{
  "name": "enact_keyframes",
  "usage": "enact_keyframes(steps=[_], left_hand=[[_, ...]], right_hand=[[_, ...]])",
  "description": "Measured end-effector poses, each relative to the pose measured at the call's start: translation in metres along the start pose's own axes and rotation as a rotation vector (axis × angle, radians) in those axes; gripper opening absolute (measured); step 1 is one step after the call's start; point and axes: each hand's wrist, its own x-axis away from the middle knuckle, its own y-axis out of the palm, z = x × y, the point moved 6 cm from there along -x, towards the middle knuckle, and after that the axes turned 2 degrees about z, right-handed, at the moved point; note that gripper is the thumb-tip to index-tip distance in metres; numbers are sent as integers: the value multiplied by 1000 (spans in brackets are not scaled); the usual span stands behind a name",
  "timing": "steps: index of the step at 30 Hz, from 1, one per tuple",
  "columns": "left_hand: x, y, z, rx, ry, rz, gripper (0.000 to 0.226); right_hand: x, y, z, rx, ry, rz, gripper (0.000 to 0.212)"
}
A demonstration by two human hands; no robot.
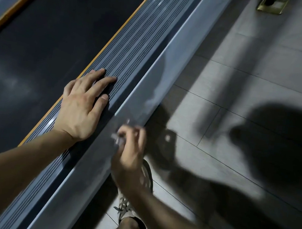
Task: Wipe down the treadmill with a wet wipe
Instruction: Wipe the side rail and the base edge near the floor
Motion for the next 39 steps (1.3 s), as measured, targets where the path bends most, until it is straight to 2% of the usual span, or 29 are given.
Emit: enact_keyframes(steps=[1, 3, 6, 8, 10, 12, 14, 17, 19, 23, 26, 27, 29, 34, 36, 39], left_hand=[[1, 0, 0, 2, -6, 3, 50], [1, 0, 0, 6, -7, 9, 50], [0, 0, 0, 17, -6, 9, 50], [0, 0, 0, 21, -12, 5, 50], [0, 0, 1, 25, -14, 7, 50], [0, -1, 0, 28, -14, 7, 50], [-1, -2, 0, 30, -14, 5, 50], [-1, 0, -1, 19, -13, 1, 50], [0, 1, -1, 23, -9, 0, 51], [2, 0, 1, 6, -2, 2, 51], [1, -1, 3, -9, -1, 2, 50], [1, -2, 4, -15, 2, 1, 50], [2, -3, 6, -33, 5, -5, 50], [-18, -12, 7, -62, -44, -12, 45], [-51, -17, 8, -30, -96, 43, 42], [-109, -12, 14, -9, -96, 132, 46]], right_hand=[[22, 1, 3, 23, -24, -36, 11], [7, 6, 20, 61, 0, -24, 13], [-88, 1, 57, 55, 144, 190, 32], [-153, -14, 82, 42, 182, 276, 31], [-185, -20, 101, 72, 201, 278, 28], [-172, -16, 105, 99, 240, 283, 33], [-121, -3, 104, 78, 200, 237, 32], [-19, 15, 97, 79, 146, -25, 26], [-3, 15, 96, 45, 151, -90, 28], [-131, -8, 96, -70, 224, 200, 42], [-228, -31, 85, -156, 370, 332, 56], [-236, -34, 74, -126, 367, 359, 50], [-211, -32, 35, -73, 237, 366, 39], [-77, -17, -36, -75, -70, -38, 54], [-83, -18, -33, -53, -87, -26, 56], [-138, -22, -24, -7, -42, 119, 55]])
